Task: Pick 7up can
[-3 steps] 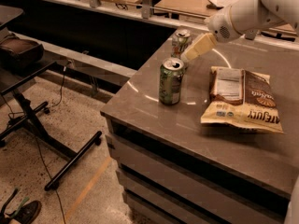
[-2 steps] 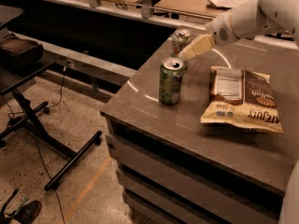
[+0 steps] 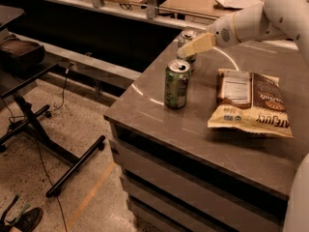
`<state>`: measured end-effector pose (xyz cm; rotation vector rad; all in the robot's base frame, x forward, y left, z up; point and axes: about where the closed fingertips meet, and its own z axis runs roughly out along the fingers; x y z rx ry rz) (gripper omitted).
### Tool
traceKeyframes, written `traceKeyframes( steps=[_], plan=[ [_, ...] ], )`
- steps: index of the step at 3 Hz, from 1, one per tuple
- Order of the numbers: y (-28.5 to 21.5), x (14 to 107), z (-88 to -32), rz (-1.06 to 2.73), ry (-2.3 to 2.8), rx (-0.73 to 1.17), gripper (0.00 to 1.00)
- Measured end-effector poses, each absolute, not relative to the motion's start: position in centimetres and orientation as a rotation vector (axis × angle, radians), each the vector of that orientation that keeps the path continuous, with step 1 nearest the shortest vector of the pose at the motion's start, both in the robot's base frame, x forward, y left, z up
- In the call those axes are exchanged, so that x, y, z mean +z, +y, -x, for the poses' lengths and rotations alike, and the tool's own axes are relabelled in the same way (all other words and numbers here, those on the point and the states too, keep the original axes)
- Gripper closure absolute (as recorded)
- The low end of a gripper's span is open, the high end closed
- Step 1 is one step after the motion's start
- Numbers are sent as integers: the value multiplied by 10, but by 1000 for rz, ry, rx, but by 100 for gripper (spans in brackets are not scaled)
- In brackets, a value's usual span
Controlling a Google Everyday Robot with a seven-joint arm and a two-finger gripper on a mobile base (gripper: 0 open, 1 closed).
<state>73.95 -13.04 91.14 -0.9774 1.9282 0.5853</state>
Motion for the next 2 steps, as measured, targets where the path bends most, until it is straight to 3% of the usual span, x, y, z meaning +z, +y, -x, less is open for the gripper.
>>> traceKeyframes(
  steps=[1,2],
  plan=[
    [-121,916,-740,966,1869,632,16],
    [-115,920,-739,975,1822,662,38]
  ],
)
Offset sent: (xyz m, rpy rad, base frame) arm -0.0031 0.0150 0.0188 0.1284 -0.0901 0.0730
